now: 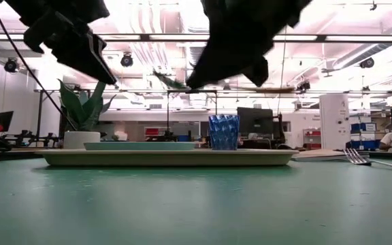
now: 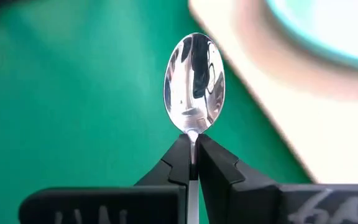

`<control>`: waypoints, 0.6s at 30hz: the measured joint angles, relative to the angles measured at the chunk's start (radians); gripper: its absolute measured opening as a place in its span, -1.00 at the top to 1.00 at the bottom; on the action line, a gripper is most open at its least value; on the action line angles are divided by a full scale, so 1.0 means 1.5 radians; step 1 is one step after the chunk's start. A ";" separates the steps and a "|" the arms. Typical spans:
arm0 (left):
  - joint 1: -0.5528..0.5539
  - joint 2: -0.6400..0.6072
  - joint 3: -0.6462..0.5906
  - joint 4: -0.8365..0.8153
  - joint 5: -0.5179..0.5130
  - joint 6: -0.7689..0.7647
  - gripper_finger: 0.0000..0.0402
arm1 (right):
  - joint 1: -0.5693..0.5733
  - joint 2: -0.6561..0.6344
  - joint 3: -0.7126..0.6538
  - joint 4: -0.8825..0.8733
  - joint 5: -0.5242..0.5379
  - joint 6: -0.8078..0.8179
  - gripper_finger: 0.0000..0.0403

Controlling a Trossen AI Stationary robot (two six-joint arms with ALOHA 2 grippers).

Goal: Pick and place plate/cup/fork/spoon on tray
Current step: Put the orange spoon on the light brown serving tray to the bottom of the blue cup

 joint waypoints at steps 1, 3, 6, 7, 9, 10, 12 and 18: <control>0.000 -0.006 0.002 0.000 -0.008 0.007 0.70 | -0.009 -0.009 0.000 0.002 0.001 0.009 0.93; 0.000 -0.021 0.004 0.001 -0.032 0.029 0.70 | -0.027 -0.015 0.001 0.006 0.001 0.021 0.93; 0.000 -0.047 0.003 0.000 -0.076 0.054 0.70 | -0.051 -0.015 0.000 0.003 0.018 0.042 0.93; 0.000 -0.059 0.002 0.000 -0.092 0.058 0.70 | -0.059 -0.015 0.000 0.003 0.024 0.051 0.93; 0.000 -0.081 0.002 0.001 -0.127 0.070 0.70 | -0.075 -0.014 0.000 0.006 0.046 0.081 0.93; 0.000 -0.091 0.002 0.001 -0.142 0.071 0.70 | -0.083 -0.013 0.000 0.007 0.065 0.102 0.94; 0.000 -0.113 0.003 0.001 -0.154 0.071 0.70 | -0.099 -0.012 0.000 0.004 0.114 0.153 0.94; 0.000 -0.170 0.004 0.072 -0.155 0.123 0.70 | -0.141 -0.010 0.000 0.004 0.204 0.213 0.94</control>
